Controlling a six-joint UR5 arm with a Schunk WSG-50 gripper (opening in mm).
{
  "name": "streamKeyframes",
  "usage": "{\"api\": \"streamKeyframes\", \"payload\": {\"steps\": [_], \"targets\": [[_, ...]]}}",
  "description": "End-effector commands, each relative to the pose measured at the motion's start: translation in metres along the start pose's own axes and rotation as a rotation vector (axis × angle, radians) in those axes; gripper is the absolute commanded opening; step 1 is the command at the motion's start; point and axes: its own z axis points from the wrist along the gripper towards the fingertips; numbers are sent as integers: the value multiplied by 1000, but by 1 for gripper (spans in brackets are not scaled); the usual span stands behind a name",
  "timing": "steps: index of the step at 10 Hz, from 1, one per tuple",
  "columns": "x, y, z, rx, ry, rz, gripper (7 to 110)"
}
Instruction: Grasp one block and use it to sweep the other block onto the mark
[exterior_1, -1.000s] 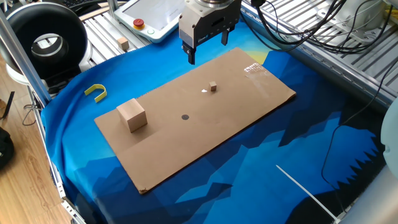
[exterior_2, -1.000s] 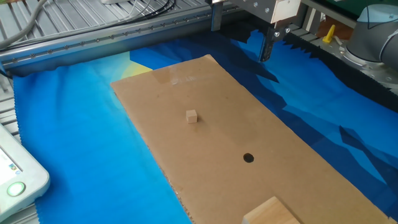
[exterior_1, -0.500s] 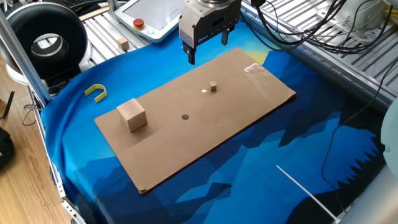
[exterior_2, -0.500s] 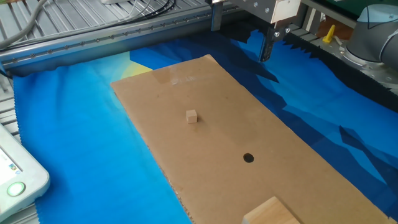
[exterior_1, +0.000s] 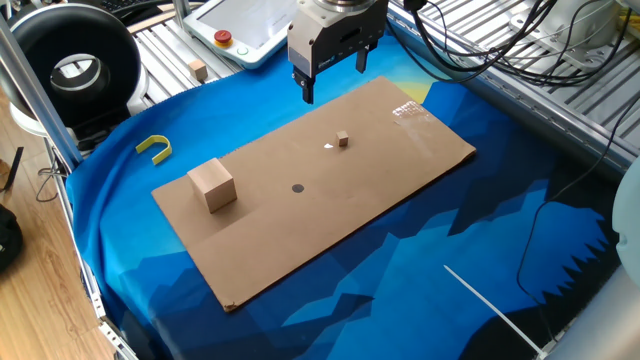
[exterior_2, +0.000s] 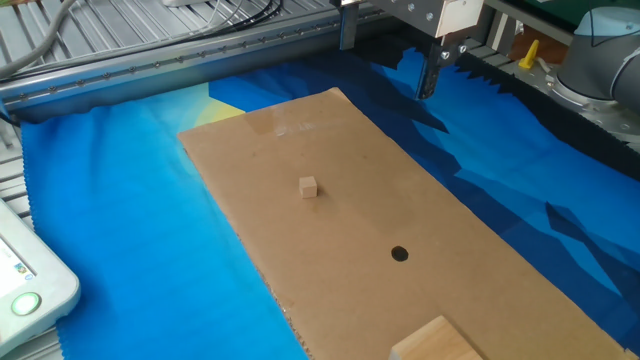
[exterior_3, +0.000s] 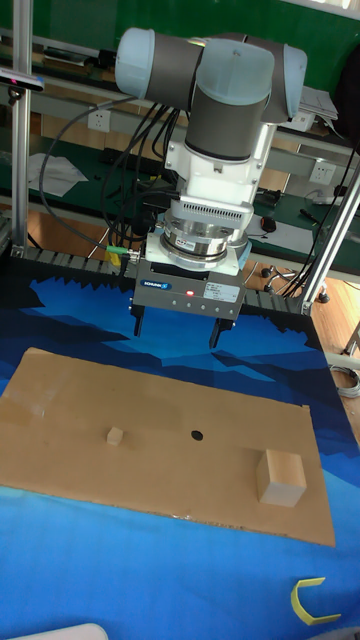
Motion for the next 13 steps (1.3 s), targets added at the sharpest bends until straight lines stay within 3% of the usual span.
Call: {"api": "streamKeyframes", "payload": {"steps": [1,2,13], "targets": [[-36,11,-2,-44,-142,139,109],[-36,11,-1,-44,-142,139,7],[-33,7,0,-28,-130,136,7]]}}
